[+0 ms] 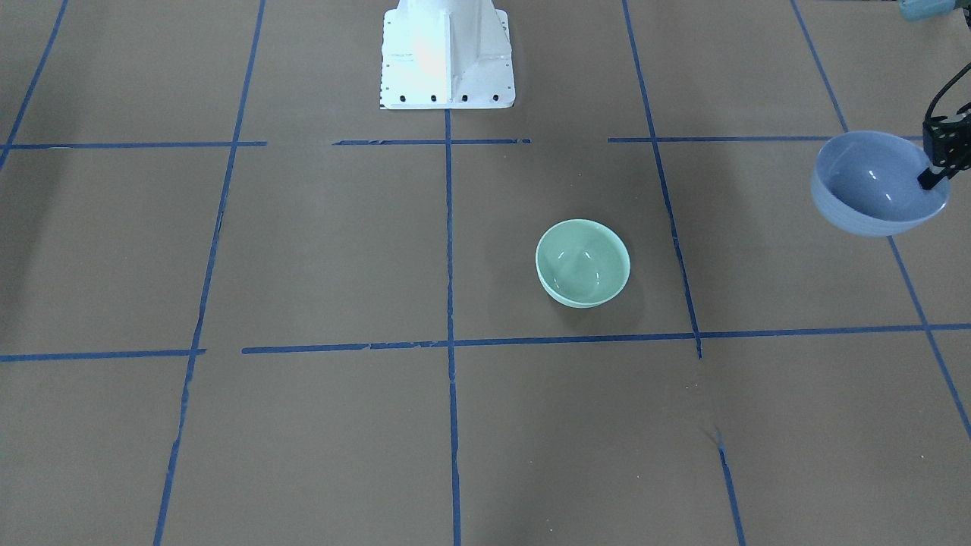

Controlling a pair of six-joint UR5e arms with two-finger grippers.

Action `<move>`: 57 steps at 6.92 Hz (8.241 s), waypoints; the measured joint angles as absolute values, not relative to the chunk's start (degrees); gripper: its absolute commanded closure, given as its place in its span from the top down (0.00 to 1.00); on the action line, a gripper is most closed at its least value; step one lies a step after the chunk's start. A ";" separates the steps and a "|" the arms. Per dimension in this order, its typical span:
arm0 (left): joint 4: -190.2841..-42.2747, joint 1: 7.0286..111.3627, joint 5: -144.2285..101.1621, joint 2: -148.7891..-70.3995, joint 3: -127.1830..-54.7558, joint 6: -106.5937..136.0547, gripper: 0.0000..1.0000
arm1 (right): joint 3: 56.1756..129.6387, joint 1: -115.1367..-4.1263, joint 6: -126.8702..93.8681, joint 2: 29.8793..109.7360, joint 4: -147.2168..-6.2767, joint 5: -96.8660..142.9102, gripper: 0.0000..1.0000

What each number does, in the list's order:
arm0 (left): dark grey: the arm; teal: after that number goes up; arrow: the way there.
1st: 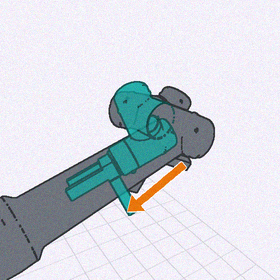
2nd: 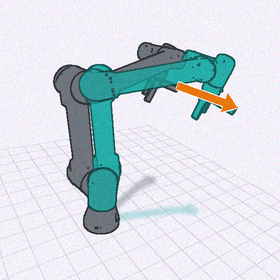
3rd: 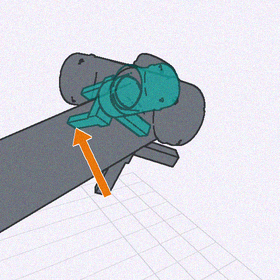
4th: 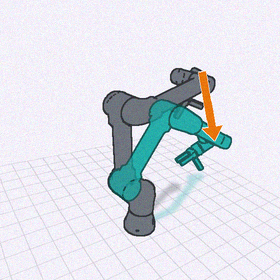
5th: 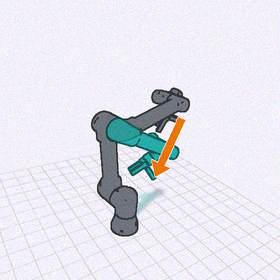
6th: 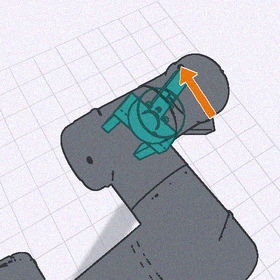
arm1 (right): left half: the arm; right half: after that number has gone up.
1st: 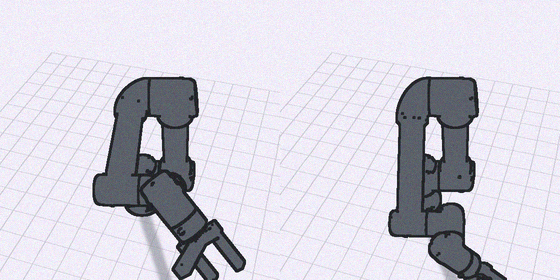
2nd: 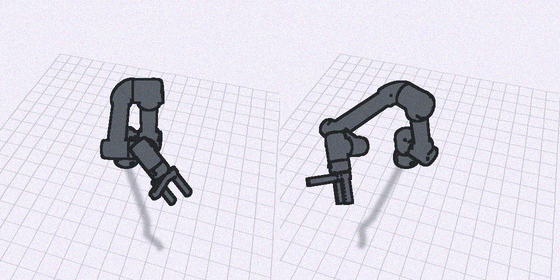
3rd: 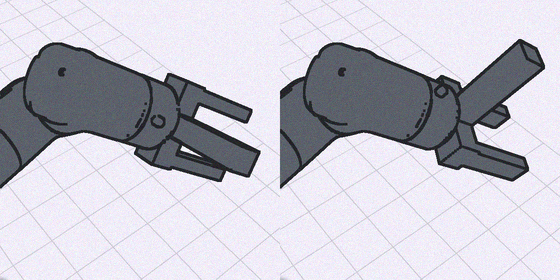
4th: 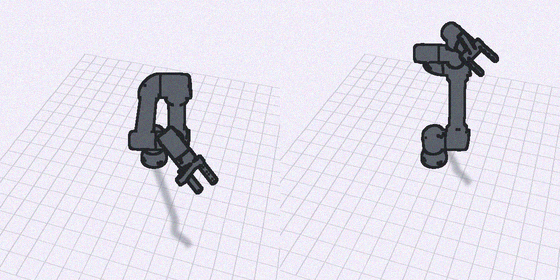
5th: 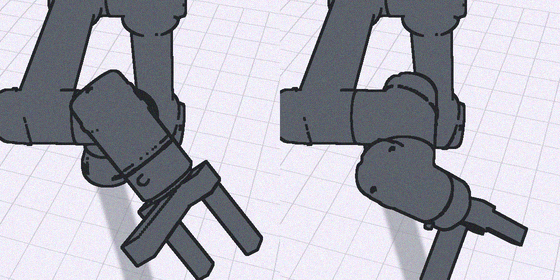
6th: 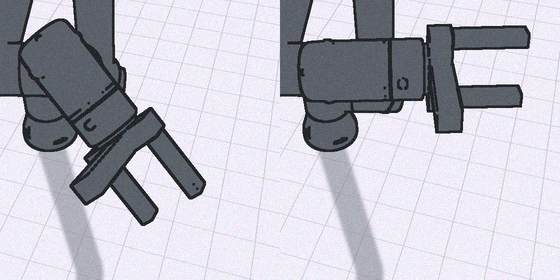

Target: Stack blue bowl on green bowl

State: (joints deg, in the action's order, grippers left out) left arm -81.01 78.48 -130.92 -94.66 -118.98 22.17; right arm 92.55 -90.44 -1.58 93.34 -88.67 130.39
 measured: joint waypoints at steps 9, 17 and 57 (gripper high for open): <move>-98.64 52.39 -131.10 -107.70 -111.08 63.70 0.00 | 92.55 -90.44 -1.58 93.34 -88.63 130.37 1.00; -106.17 46.83 -128.32 -109.45 -104.30 66.48 0.00 | 92.55 -90.44 -1.58 93.34 -88.59 130.37 1.00; -90.43 92.55 -135.18 -85.44 -91.43 -10.28 1.00 | 92.55 -90.44 -1.58 93.34 -88.60 130.38 1.00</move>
State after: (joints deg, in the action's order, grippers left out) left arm -90.43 92.55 -135.18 -85.44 -91.43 -10.28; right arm 92.55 -90.44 -1.58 93.34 -88.60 130.38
